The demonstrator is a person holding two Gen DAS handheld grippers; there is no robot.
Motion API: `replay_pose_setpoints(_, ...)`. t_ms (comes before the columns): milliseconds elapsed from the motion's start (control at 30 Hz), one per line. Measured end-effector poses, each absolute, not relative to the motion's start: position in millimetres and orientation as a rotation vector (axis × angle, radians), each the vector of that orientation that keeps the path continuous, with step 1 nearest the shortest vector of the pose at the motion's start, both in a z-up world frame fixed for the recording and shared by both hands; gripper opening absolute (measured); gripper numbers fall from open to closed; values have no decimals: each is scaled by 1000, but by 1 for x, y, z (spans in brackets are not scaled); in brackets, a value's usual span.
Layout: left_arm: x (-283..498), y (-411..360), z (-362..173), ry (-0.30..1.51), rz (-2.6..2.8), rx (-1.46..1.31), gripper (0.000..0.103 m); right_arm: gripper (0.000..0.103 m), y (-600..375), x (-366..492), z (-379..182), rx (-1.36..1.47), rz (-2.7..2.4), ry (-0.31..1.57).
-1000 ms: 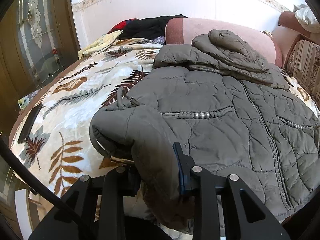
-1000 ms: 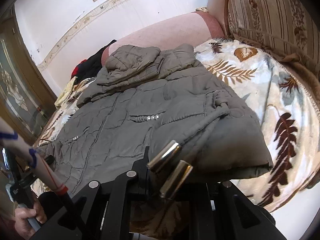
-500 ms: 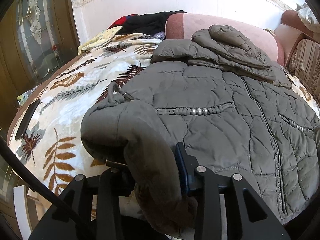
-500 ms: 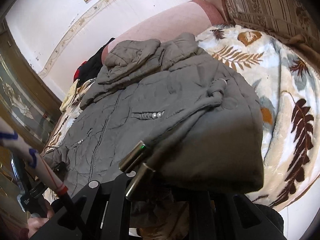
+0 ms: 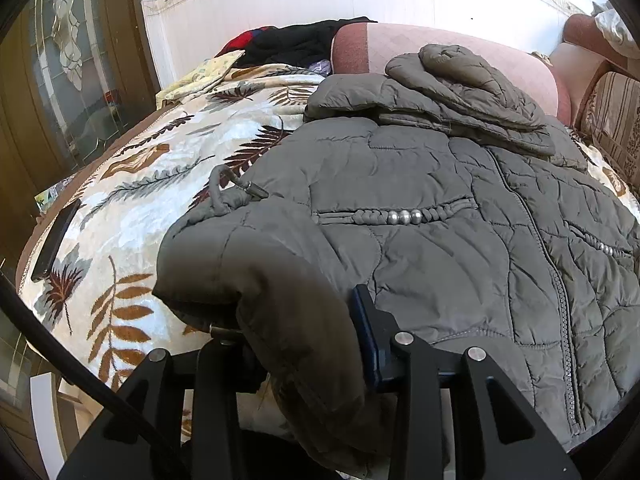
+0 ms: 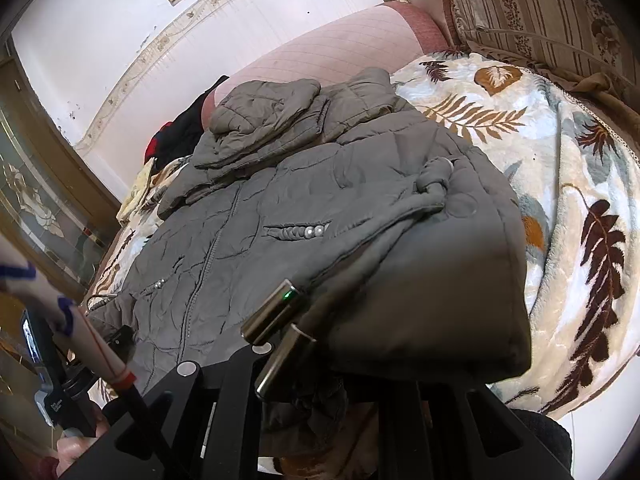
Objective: Fold large clothes
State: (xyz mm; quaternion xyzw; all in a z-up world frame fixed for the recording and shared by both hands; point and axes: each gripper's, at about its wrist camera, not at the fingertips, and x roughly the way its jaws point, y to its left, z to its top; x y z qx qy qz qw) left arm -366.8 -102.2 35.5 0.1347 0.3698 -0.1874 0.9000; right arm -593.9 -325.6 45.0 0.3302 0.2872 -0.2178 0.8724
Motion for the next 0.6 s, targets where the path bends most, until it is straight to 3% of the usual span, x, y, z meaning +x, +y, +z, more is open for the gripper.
replay_pose_setpoints(600,-370,-103,33,753,-370,299,37,18,-323,-596,42,680,-458,601)
